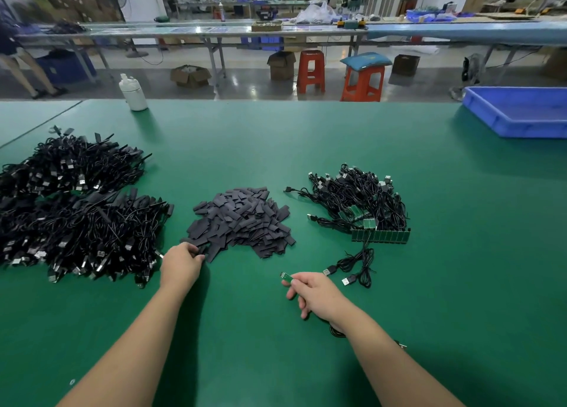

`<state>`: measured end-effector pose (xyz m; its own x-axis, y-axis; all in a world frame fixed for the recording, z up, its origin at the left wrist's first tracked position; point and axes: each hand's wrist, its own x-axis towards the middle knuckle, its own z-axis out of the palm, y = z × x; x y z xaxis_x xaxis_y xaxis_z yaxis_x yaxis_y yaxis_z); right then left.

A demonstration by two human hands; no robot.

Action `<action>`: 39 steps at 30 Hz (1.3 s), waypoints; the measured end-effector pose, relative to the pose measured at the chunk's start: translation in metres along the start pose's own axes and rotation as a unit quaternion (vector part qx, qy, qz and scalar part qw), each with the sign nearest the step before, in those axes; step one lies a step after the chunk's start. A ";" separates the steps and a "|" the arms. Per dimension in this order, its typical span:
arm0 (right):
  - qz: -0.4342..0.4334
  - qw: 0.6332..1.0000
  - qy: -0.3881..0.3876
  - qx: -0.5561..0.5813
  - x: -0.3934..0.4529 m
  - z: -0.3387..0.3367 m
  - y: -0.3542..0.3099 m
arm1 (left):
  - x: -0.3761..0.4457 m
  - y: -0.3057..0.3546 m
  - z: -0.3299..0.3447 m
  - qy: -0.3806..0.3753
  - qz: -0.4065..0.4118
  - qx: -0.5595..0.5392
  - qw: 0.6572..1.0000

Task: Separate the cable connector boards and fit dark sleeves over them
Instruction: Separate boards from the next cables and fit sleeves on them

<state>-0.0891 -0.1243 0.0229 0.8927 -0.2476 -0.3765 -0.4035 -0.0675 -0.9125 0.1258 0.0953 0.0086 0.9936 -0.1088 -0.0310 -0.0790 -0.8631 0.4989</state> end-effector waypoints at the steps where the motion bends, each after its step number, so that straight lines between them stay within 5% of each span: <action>1: 0.000 1.000 -0.001 0.001 0.001 0.000 0.001 | 0.000 0.001 -0.001 -0.002 -0.005 -0.004 1.000; 7: 0.002 1.000 -0.002 -0.009 0.004 -0.002 0.005 | -0.015 0.015 -0.013 0.080 0.013 -0.053 0.995; 11: 0.005 1.000 0.000 -0.010 0.006 -0.003 0.006 | -0.048 0.047 -0.011 -0.047 0.059 -0.244 0.967; 16: 0.016 1.000 0.003 0.016 0.009 -0.002 0.007 | -0.108 0.072 0.018 -0.151 0.176 -0.289 0.929; 20: 0.018 0.994 0.019 0.110 0.010 -0.006 0.010 | -0.134 0.076 0.041 -0.137 0.266 -0.239 0.924; 23: 0.022 0.984 0.043 0.171 0.010 -0.009 0.011 | -0.138 0.073 0.050 -0.117 0.250 -0.244 0.930; 39: -0.004 0.992 0.053 0.115 0.007 -0.007 0.015 | -0.132 0.071 0.049 -0.141 0.227 -0.209 0.941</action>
<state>-0.0903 -0.1338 0.0076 0.8651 -0.3486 -0.3606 -0.3284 0.1495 -0.9326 -0.0151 0.0236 0.0055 0.8001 -0.5960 0.0681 -0.3923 -0.4339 0.8111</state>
